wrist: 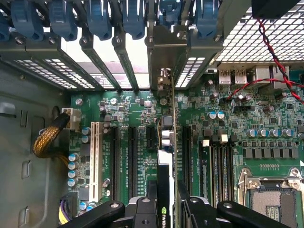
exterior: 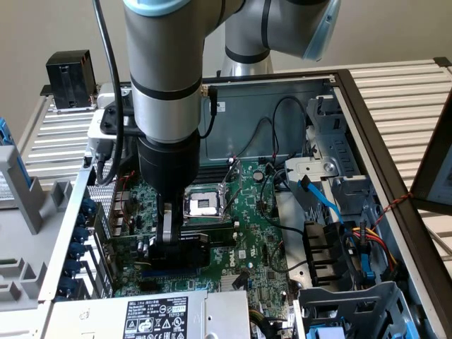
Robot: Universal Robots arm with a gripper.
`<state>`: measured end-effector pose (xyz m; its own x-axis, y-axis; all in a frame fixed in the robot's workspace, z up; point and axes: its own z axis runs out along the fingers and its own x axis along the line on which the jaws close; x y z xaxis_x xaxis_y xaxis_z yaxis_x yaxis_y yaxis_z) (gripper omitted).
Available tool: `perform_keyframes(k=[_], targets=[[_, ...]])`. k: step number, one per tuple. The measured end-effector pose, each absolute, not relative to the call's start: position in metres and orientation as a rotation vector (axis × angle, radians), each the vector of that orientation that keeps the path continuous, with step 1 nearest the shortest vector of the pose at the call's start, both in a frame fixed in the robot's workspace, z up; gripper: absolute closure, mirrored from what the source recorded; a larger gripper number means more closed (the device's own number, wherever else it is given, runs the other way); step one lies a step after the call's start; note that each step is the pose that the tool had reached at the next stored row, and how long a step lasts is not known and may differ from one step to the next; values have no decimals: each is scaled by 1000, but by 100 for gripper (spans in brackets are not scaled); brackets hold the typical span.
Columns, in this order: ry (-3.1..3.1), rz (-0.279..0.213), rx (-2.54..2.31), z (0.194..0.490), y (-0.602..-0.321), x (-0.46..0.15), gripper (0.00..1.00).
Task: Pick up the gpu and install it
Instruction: 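Press down on the gpu until it lock into place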
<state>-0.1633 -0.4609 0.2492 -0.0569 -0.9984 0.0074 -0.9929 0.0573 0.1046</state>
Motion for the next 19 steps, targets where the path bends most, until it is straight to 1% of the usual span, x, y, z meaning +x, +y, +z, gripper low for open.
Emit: perform_keyframes(k=[19], targets=[[-2226,-108,2103,251,-461,-164,74]])
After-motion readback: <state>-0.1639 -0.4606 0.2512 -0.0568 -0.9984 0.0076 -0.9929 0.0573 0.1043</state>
